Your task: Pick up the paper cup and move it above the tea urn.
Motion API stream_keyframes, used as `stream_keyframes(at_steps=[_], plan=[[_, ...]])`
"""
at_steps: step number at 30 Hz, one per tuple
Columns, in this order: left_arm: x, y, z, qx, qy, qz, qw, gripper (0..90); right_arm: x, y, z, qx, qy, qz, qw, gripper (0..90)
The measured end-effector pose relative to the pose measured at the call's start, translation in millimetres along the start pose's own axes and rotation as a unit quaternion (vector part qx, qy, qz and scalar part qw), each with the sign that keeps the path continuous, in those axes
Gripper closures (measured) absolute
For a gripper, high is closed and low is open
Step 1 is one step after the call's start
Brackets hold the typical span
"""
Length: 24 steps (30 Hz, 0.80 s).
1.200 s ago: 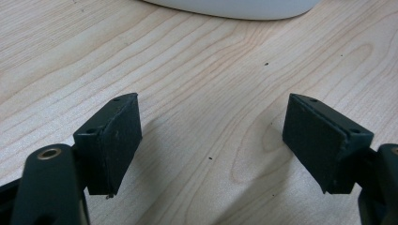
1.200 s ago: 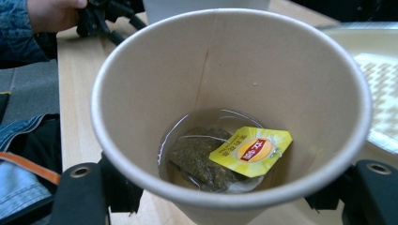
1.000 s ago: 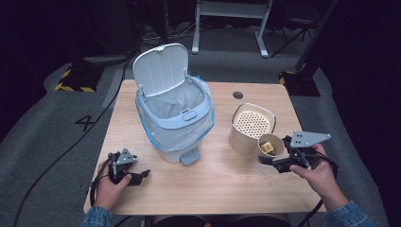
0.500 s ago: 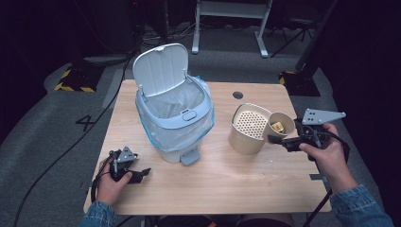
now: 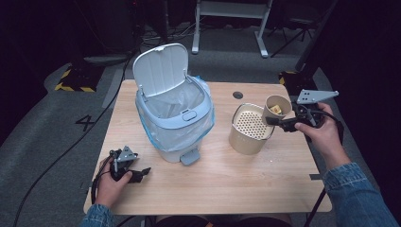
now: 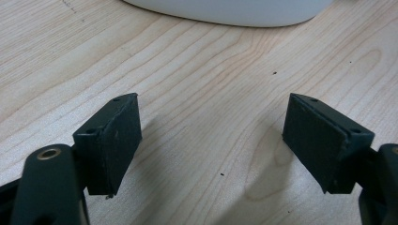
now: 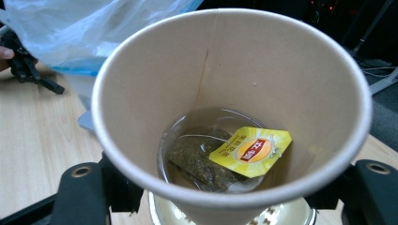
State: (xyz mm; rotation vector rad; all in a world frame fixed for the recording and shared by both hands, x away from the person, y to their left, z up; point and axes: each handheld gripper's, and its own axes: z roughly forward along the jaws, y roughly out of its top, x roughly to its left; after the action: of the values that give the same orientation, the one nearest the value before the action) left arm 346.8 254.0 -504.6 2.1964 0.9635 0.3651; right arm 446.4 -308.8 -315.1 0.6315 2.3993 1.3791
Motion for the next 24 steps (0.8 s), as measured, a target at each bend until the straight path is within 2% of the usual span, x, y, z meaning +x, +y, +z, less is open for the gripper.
stream_keyframes(at_steps=[7, 15, 20, 24], plan=[[0.0, 0.0, -0.1, 0.000, 0.000, 0.000, 1.0000, 20.1, -15.2, 4.8, 13.7, 0.001, -0.004, 0.005, 1.0000, 30.4], [0.1, 0.0, -0.1, 0.000, 0.000, 0.000, 1.0000, 20.1, -32.6, 1.6, 34.9, 0.017, -0.025, 0.013, 0.9995, 30.3], [0.2, 0.0, -0.1, 0.000, -0.001, 0.000, 1.0000, 20.1, -37.1, -1.6, 46.7, 0.018, -0.027, 0.015, 0.9993, 30.3], [0.2, 0.0, -0.1, 0.000, -0.001, -0.001, 1.0000, 20.1, -34.6, 0.1, 51.9, 0.020, -0.034, -0.001, 0.9992, 30.4]])
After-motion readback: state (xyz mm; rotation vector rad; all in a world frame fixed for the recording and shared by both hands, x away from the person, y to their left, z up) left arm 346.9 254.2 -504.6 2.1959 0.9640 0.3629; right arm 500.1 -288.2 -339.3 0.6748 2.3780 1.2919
